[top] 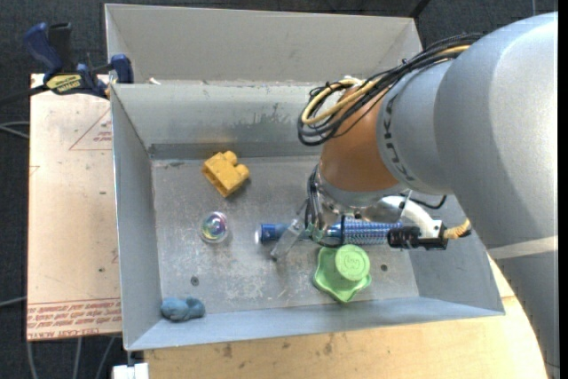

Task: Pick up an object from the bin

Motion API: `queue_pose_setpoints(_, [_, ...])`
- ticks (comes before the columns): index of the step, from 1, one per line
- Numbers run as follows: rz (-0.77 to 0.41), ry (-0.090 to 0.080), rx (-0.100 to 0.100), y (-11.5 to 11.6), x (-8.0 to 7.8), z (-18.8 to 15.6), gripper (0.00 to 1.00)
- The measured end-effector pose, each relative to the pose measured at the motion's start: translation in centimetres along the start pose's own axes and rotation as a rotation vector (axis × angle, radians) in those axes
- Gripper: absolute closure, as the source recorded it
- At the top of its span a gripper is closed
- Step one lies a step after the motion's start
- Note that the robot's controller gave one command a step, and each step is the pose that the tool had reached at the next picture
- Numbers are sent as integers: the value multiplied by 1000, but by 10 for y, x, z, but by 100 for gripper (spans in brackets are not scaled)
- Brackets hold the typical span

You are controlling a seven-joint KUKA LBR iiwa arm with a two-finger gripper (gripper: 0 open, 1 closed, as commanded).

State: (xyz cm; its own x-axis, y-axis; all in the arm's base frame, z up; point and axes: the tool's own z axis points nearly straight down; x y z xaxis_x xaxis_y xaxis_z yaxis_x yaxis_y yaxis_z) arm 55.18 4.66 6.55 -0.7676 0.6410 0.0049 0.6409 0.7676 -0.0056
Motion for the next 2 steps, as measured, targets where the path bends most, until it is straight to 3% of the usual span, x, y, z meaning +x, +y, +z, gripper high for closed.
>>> queue_pose_setpoints(1, [140,-2,-5,-17,39,-18,0])
queue_pose_setpoints(2, [194,-4,-6,-33,52,-16,0])
